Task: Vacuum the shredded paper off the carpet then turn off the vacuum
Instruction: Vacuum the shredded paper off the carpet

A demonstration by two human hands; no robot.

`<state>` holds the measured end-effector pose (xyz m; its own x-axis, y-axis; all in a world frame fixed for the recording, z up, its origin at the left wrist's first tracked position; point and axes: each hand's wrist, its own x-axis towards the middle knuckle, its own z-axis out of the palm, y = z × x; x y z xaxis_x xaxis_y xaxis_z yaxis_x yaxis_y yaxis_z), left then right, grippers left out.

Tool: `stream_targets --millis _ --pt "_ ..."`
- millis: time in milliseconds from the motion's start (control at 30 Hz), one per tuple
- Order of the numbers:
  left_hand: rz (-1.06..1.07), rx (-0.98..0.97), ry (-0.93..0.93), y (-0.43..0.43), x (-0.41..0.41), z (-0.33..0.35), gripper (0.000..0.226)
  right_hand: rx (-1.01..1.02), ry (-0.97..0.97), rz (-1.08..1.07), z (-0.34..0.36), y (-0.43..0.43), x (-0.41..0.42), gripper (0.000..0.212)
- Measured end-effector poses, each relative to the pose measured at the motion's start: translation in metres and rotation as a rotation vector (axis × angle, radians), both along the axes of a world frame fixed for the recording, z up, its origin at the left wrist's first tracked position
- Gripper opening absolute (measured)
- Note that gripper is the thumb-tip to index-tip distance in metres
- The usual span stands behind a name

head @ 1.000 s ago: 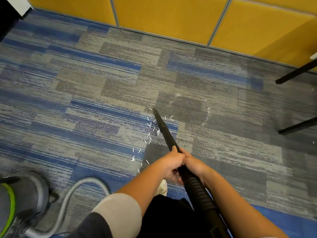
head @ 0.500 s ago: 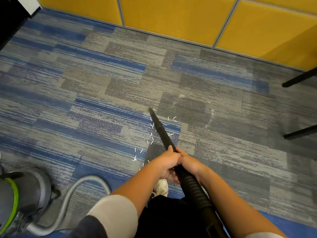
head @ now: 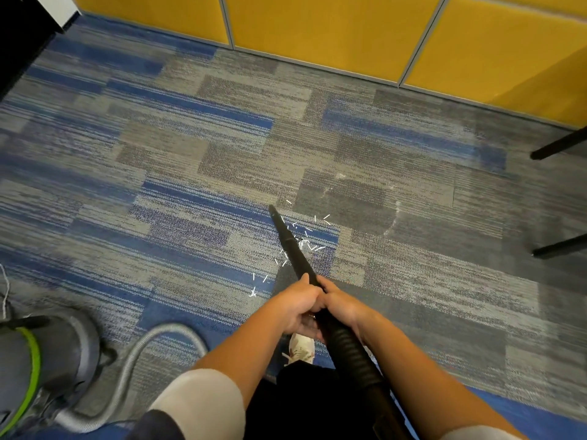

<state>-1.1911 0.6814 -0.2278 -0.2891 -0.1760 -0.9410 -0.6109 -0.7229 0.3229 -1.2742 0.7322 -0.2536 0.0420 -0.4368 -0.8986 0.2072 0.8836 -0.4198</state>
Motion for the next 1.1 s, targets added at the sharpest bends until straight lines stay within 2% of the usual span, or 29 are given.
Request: stream_targets --millis 133,367,633,733,833,1100 --pt "0.008 0.012 0.021 -0.001 -0.005 0.002 0.064 -0.007 0.005 -0.020 0.003 0.001 -0.005 0.083" --pt "-0.048 0.007 0.046 0.000 -0.028 -0.007 0.069 -0.004 0.035 -0.082 0.013 0.004 -0.025 0.073" --pt "0.003 -0.021 0.047 -0.002 -0.014 0.000 0.065 -0.052 0.022 -0.070 0.013 -0.004 -0.010 0.064" --pt "0.005 -0.003 0.030 -0.002 -0.003 0.001 0.065 -0.029 0.013 -0.049 0.013 0.001 0.000 0.071" --pt "-0.045 0.003 0.030 0.005 -0.001 0.002 0.066 -0.009 0.007 -0.073 0.012 0.010 0.002 0.079" --pt "-0.280 0.054 0.051 0.047 -0.024 -0.001 0.068 0.026 0.028 -0.285 0.017 0.068 -0.011 0.077"
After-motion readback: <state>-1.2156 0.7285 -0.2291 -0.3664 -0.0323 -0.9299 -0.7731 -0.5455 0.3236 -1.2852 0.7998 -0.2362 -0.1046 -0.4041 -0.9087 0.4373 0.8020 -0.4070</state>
